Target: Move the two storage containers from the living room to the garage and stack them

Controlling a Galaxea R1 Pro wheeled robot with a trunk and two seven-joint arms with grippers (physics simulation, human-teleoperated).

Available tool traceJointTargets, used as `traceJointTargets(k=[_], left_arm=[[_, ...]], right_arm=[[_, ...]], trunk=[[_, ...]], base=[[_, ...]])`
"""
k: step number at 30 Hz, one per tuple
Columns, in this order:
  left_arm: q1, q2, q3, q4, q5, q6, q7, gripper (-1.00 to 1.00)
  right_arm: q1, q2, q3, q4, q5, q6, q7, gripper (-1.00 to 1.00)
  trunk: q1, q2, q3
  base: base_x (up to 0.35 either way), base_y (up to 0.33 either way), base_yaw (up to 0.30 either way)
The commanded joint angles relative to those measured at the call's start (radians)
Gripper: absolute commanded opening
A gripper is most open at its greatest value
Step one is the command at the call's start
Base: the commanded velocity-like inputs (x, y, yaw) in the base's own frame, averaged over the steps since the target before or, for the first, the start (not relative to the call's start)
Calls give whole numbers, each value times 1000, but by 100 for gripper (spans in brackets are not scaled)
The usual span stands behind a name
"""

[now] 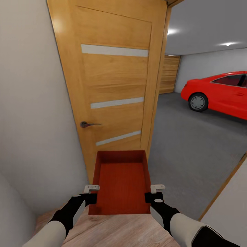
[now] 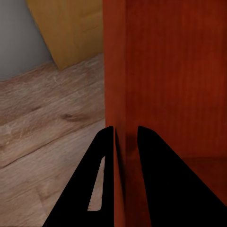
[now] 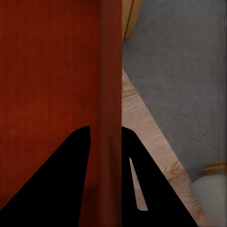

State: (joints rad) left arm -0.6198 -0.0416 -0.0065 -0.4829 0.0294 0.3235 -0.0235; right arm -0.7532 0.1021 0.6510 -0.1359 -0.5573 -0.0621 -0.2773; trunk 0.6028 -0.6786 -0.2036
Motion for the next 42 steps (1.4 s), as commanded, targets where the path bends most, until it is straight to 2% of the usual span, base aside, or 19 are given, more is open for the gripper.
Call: traceJointTargets(k=[1, 35, 42], left_arm=[[0, 1, 10, 0, 1, 6, 4, -100], [0, 0, 10, 0, 1, 6, 4, -100], [0, 0, 10, 0, 3, 6, 4, -100]], right_arm=[[-2, -13, -45, -1, 8, -33, -29, -100], [-2, -13, -45, -1, 8, -33, -28, -100], [-2, -13, -45, -1, 9, -33, -28, -100]], trunk=[[1, -1, -1], [1, -1, -1], [1, -1, -1]], base=[[156, 1, -250], [155, 0, -249], [204, 106, -63]])
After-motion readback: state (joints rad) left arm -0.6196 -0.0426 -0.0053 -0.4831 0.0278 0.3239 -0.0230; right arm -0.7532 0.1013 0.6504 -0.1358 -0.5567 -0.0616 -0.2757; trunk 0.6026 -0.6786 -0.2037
